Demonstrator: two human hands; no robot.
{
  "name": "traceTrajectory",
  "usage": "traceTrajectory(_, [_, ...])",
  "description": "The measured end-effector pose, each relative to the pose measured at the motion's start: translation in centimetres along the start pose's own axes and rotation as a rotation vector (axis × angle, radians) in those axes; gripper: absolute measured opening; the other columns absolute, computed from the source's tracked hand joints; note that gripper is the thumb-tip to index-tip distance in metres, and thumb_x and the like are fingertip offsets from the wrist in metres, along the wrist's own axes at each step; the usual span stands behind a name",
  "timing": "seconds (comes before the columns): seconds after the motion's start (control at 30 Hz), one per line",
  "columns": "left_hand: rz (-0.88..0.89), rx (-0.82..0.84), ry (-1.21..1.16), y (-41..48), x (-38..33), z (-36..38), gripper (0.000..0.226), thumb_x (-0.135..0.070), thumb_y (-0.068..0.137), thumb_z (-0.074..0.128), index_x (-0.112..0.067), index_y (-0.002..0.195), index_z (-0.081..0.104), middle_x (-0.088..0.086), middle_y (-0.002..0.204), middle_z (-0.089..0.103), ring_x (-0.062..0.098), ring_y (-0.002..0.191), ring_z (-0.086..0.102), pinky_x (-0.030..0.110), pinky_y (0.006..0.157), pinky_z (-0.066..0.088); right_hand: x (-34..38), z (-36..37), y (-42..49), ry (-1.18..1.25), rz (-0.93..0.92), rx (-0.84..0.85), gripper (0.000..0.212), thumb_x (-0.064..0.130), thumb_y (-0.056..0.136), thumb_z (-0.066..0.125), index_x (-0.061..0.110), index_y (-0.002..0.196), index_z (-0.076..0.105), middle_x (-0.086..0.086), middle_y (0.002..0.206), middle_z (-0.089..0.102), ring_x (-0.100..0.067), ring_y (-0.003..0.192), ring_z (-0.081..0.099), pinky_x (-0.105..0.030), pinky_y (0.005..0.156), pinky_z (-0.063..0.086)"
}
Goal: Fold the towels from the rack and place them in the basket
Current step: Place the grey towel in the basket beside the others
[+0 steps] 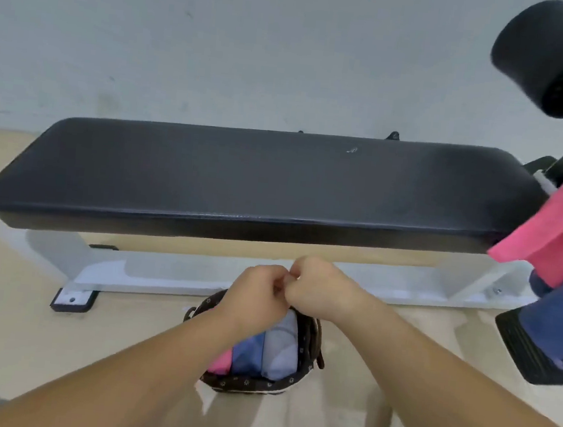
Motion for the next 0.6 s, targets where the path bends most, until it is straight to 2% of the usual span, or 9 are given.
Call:
traceTrajectory(0.13, [0.095,-0.036,-0.082,-0.5,-6.5,-3.3,0.019,-0.033,0.079,0.050,-0.035,0.077,0.069,-0.002,0.074,0.073,0.023,0.074,0.068,0.040,0.069,0.057,1.9,-7.4,-5.2,-0.206,-0.079,-0.104,0.024,0.041,0.096,0.052,0.023,0.101,0.068,0.003,0.098,0.069,-0.024,0.093,0.067,-0.040,0.086,0.057])
traceTrajectory(0.27, [0.154,-0.092,-0.082,0.0,-13.6,-5.8,0.018,-0.019,0.095,0.065,-0.027,0.106,0.077,-0.015,0.088,0.075,-0.002,0.078,0.068,0.013,0.071,0.051,0.1,-15.3,-9.9,-0.046,-0.098,-0.153,0.031,0.049,0.097,0.055,0.024,0.093,0.073,0.002,0.086,0.074,-0.021,0.084,0.070,-0.038,0.079,0.059])
traceTrajectory(0.33, [0.189,-0.070,-0.092,0.3,-17.4,-5.9,0.020,-0.021,0.096,0.065,-0.029,0.111,0.075,-0.016,0.096,0.074,-0.003,0.087,0.068,0.014,0.077,0.053,-2.2,-18.5,-11.8,0.092,-0.087,-0.230,0.035,0.050,0.098,0.056,0.020,0.094,0.074,-0.005,0.089,0.078,-0.025,0.087,0.075,-0.045,0.084,0.062])
traceTrajectory(0.4, [0.227,-0.040,-0.099,0.7,-21.0,-5.2,0.020,-0.023,0.097,0.064,-0.032,0.112,0.074,-0.017,0.099,0.074,-0.004,0.091,0.067,0.014,0.079,0.052,-4.5,-21.1,-13.3,0.207,-0.096,-0.383,0.035,0.044,0.098,0.058,0.014,0.091,0.075,-0.008,0.085,0.078,-0.027,0.085,0.075,-0.047,0.085,0.061])
traceTrajectory(0.5, [0.278,-0.011,-0.115,1.2,-26.2,-3.4,0.018,-0.022,0.097,0.064,-0.030,0.109,0.075,-0.016,0.099,0.075,-0.002,0.092,0.068,0.015,0.081,0.053,-6.4,-25.3,-15.5,0.177,-0.126,-0.737,0.022,0.033,0.096,0.061,0.017,0.087,0.074,0.000,0.080,0.075,-0.023,0.080,0.071,-0.045,0.080,0.060])
traceTrajectory(0.6, [0.302,0.056,-0.136,1.4,-30.3,-0.9,0.017,-0.017,0.096,0.058,-0.023,0.091,0.073,-0.003,0.084,0.074,0.006,0.074,0.065,0.021,0.070,0.052,-7.2,-27.9,-17.4,0.220,-0.168,-0.924,0.015,0.032,0.095,0.060,0.025,0.091,0.072,0.010,0.085,0.073,-0.016,0.083,0.068,-0.040,0.078,0.058])
Point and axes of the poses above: each hand's wrist, its own y-axis towards the middle knuckle, its own z-axis out of the palm, x = y × z, the point moved 7 cm from there along y, towards the middle knuckle
